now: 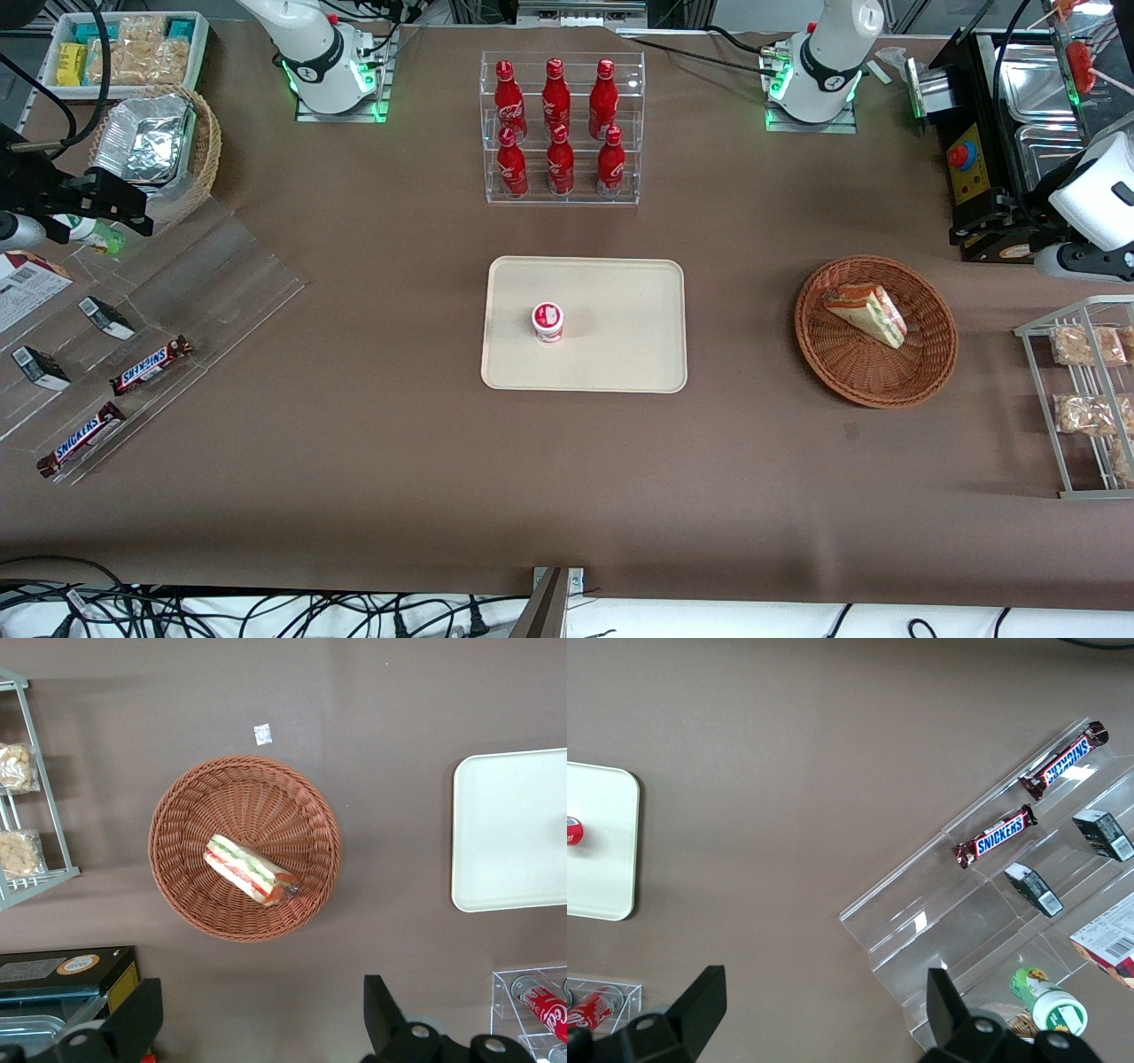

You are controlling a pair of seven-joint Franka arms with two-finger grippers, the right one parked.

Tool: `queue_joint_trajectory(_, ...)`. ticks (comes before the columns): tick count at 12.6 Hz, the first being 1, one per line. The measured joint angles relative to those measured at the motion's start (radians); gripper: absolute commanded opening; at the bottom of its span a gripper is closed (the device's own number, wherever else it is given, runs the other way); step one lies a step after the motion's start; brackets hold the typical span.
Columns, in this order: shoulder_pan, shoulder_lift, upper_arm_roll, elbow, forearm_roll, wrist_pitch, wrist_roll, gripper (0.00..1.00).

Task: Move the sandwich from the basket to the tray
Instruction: 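Move the left gripper over the wrapped sandwich in the wicker basket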

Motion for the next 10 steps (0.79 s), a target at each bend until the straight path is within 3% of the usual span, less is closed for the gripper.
queue_joint_trajectory(6, 0.002, 0.033, 0.005, -0.008, 0.0, 0.058, -0.068, 1.0)
queue_joint_trajectory(10, 0.002, 0.074, 0.007, -0.139, 0.0, 0.194, -0.189, 1.0)
